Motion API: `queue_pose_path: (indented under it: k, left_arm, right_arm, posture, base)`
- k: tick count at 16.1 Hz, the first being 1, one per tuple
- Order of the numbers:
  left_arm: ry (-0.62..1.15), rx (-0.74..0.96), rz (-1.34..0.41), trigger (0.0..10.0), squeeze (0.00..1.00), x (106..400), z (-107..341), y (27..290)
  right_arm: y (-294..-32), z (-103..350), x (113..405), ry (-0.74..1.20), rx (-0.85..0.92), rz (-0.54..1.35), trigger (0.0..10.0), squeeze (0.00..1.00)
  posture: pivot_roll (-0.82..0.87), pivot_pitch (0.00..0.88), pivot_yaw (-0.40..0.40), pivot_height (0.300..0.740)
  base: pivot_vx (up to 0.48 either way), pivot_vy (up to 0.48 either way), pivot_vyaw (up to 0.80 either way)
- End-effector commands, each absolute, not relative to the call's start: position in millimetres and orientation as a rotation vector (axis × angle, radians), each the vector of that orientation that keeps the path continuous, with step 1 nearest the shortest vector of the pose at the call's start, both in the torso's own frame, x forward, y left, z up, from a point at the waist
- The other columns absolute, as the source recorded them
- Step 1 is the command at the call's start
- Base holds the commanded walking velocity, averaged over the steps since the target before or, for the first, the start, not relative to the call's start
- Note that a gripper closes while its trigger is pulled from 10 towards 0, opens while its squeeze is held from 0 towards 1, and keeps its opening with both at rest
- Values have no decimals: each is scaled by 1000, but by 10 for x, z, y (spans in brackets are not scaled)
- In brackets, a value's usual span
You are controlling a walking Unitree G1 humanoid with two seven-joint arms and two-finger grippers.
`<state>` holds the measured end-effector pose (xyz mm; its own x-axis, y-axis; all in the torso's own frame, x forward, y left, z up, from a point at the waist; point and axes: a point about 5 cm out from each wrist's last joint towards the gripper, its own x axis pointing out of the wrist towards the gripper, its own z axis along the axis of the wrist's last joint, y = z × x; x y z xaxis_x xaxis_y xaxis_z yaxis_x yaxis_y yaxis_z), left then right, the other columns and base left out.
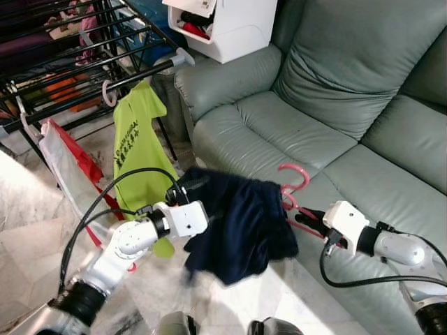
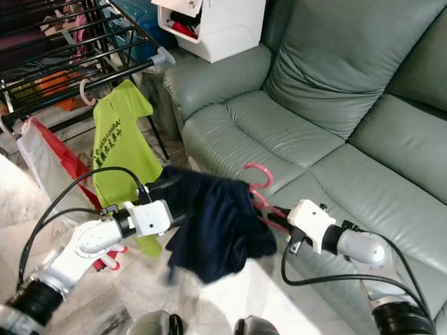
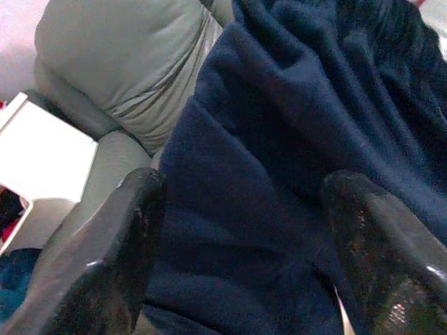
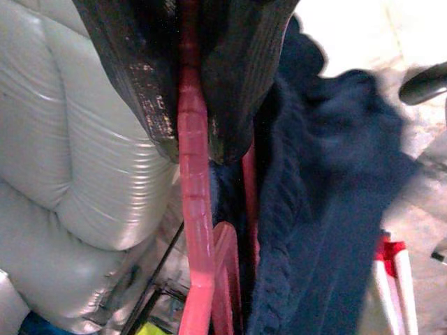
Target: Hang hanger
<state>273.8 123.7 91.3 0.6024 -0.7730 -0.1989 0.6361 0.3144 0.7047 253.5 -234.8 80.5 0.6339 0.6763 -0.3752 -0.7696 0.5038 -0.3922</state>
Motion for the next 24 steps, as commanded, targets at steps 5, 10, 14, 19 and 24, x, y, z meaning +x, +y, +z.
queue_pose_path:
  k: [5, 10, 14, 19, 24]
  left_arm:
    - [-229, 909, -990, 10000, 263, 2766, 910, 1209]
    - [-256, 973, -1109, 0, 0, 2772, 852, 1166]
    - [-197, 1012, -1194, 0, 0, 2803, 770, 1166]
    - [4, 1049, -1327, 0, 0, 2801, 584, 1258]
    - [26, 1028, -1324, 0, 0, 2865, 598, 1225]
  right_arm:
    - [-2235, 950, 2540, 115, -643, 1010, 10000, 0]
    - [-2193, 936, 2464, 112, -757, 1123, 10000, 0]
    - [-2253, 963, 2527, 98, -860, 1123, 10000, 0]
    - [-2203, 961, 2572, 46, -894, 1105, 10000, 0]
    - [-2074, 913, 2594, 14, -894, 1144, 10000, 0]
  posture:
    - [-71, 25, 60, 740]
    - [-76, 20, 68, 740]
    - [-77, 19, 71, 740]
    - [-72, 21, 70, 740]
    - [-70, 21, 53, 740]
  base:
    - [0, 0, 0]
    - [0, 0, 0]
    - [0, 0, 0]
    - [0, 0, 0]
    - [0, 0, 0]
